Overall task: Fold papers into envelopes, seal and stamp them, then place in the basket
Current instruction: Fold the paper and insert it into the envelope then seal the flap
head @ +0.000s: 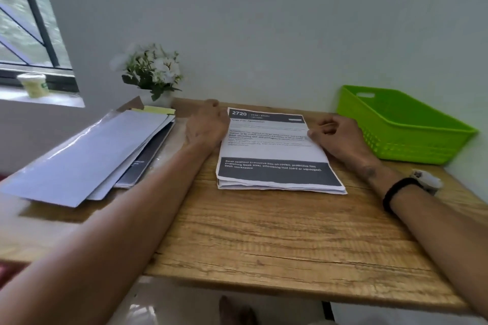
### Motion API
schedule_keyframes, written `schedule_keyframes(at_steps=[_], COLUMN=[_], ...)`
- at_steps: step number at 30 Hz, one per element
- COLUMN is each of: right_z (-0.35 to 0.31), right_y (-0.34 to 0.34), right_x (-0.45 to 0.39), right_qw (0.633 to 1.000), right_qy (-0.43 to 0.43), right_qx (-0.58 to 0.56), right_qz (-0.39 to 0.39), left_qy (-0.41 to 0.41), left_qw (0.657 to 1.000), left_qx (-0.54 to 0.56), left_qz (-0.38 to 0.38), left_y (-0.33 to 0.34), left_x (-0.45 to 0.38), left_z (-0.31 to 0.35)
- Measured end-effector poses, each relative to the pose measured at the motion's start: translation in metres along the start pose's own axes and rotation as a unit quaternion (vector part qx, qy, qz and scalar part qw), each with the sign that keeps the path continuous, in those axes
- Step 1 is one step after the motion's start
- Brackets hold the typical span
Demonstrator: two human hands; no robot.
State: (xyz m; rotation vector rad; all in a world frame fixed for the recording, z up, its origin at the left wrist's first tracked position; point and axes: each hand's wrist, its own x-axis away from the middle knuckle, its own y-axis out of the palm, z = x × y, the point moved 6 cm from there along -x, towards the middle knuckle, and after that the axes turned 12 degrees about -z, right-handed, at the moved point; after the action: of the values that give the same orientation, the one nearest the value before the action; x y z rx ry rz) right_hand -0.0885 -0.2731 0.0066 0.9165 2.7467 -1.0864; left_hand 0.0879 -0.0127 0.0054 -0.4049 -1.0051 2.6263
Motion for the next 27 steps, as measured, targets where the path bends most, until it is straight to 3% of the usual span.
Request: schedule_keyframes(at_steps=[6,17,27], right_z=[-0.005,-0.012,0.000], right_y=[0.003,0.005,0.001], right_x=[0.006,0.014,0.010], right_qw=[1.000,0.998,0.990], right_qy=[0.008,0.058,0.039], right_qx=[-0.008,-0.023,-0.135], right_qz=[0.015,0.028,-0.002], left_qy=[0.040,0.057,0.057], left_qw=[0.997,0.997,0.994], left_qx=[-0.027,-0.012,0.091], left_qz=[-0.063,-0.060,-0.035], left_y=[0.012,0.010,-0.001], left_x=[-0.014,-0.006,0.002], left_z=[-0.002,0.002,0.000])
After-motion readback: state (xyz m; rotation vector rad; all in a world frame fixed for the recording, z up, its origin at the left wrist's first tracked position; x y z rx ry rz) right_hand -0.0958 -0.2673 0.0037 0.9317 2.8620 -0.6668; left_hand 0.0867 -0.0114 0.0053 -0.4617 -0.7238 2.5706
